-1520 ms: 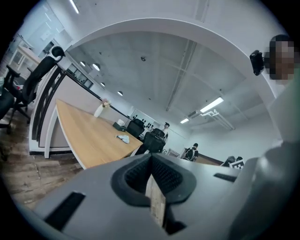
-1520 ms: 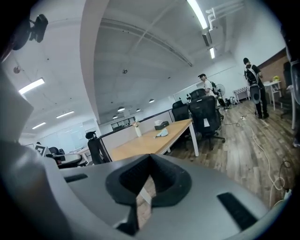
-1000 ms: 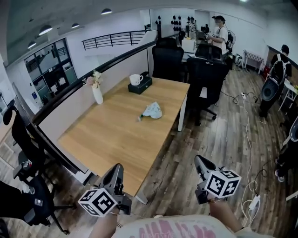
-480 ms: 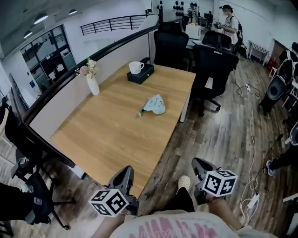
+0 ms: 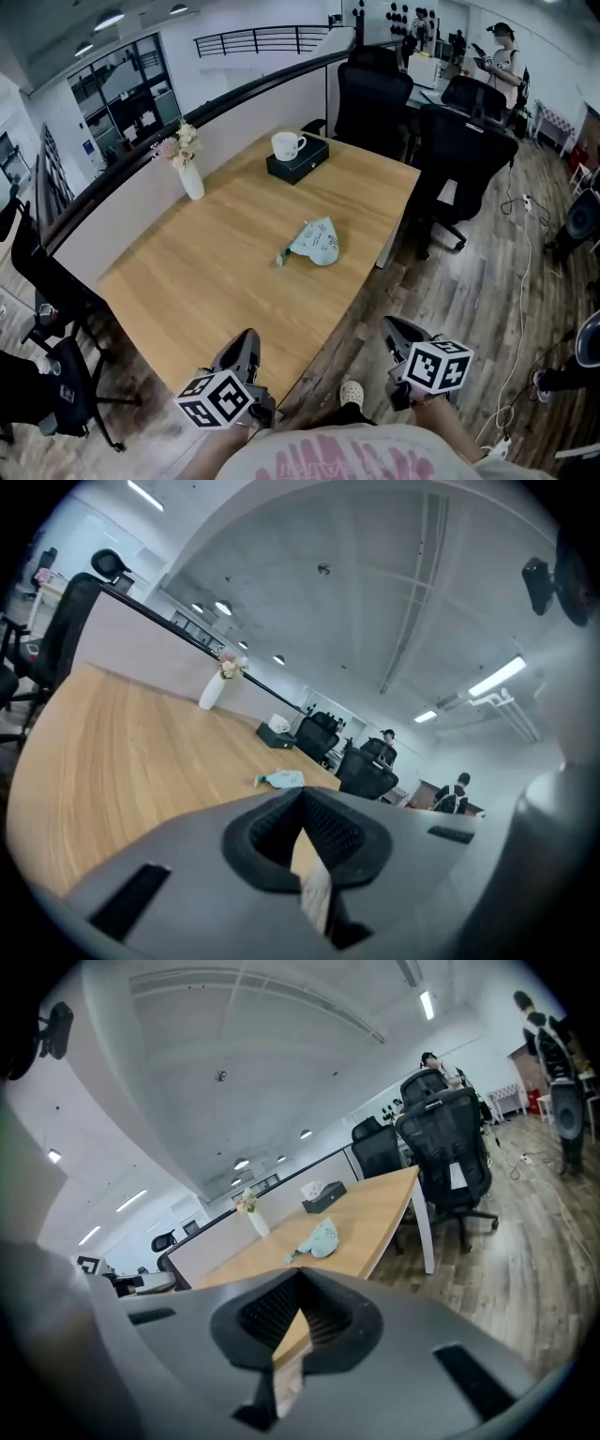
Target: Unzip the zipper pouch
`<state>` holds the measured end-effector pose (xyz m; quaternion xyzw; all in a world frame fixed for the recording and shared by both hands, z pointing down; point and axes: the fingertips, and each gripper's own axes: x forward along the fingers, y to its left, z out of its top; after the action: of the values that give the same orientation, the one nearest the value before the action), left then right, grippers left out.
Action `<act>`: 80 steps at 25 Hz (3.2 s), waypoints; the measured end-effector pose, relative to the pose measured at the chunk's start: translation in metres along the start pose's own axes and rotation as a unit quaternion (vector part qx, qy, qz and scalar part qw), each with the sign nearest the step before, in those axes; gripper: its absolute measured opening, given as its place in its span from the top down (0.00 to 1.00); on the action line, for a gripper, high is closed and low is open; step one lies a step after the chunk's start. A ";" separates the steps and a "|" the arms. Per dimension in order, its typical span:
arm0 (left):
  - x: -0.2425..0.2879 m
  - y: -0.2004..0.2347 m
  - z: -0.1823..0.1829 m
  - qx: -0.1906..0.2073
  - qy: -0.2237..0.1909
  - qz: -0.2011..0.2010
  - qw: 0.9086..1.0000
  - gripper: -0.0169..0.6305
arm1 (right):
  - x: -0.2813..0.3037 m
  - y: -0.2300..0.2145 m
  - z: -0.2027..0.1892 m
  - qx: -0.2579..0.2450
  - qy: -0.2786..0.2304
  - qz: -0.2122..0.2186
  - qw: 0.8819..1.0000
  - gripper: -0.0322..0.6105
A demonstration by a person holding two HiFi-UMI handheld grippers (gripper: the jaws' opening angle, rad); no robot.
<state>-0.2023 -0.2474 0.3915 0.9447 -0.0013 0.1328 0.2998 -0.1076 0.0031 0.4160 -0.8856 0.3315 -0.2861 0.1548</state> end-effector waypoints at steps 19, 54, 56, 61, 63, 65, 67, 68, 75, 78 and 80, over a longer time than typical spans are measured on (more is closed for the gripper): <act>0.145 0.002 -0.002 -0.045 -0.029 0.098 0.994 0.97 | 0.143 -0.113 0.107 -0.020 0.068 0.093 0.993 0.95; 0.274 0.101 0.009 -0.162 -0.050 0.228 0.959 0.97 | 0.415 -0.082 0.082 0.126 0.421 0.200 0.876 0.65; 0.270 0.100 0.006 -0.171 -0.052 0.227 0.957 0.97 | 0.416 -0.077 0.075 0.108 0.440 0.200 0.869 0.64; 0.271 0.090 0.002 -0.179 -0.059 0.219 0.957 0.97 | 0.418 -0.058 0.053 0.112 0.504 0.207 0.831 0.64; 0.271 0.082 0.002 -0.176 -0.064 0.215 0.959 0.97 | 0.422 -0.049 0.048 0.083 0.513 0.216 0.826 0.65; 0.269 0.074 0.004 -0.175 -0.072 0.215 0.958 0.97 | 0.425 -0.044 0.046 0.027 0.509 0.230 0.829 0.81; 0.262 0.066 0.007 -0.173 -0.084 0.224 0.955 0.97 | 0.423 -0.039 0.047 -0.025 0.498 0.253 0.829 0.83; 0.259 0.062 0.008 -0.170 -0.091 0.231 0.954 0.97 | 0.422 -0.036 0.050 -0.043 0.491 0.266 0.828 0.84; 0.243 0.023 0.028 -0.139 -0.136 0.257 0.947 0.97 | 0.396 -0.005 0.083 -0.138 0.412 0.392 0.811 0.91; 0.248 -0.001 0.044 -0.106 -0.151 0.243 0.952 0.97 | 0.369 0.010 0.107 -0.152 0.371 0.457 0.794 0.92; 0.255 -0.021 0.057 -0.080 -0.160 0.227 0.957 0.97 | 0.348 0.017 0.126 -0.161 0.341 0.499 0.780 0.92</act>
<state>0.0601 -0.2428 0.3992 0.9014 -0.2741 0.0434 0.3325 0.1754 -0.2339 0.4489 -0.4527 0.7997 -0.3944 0.0085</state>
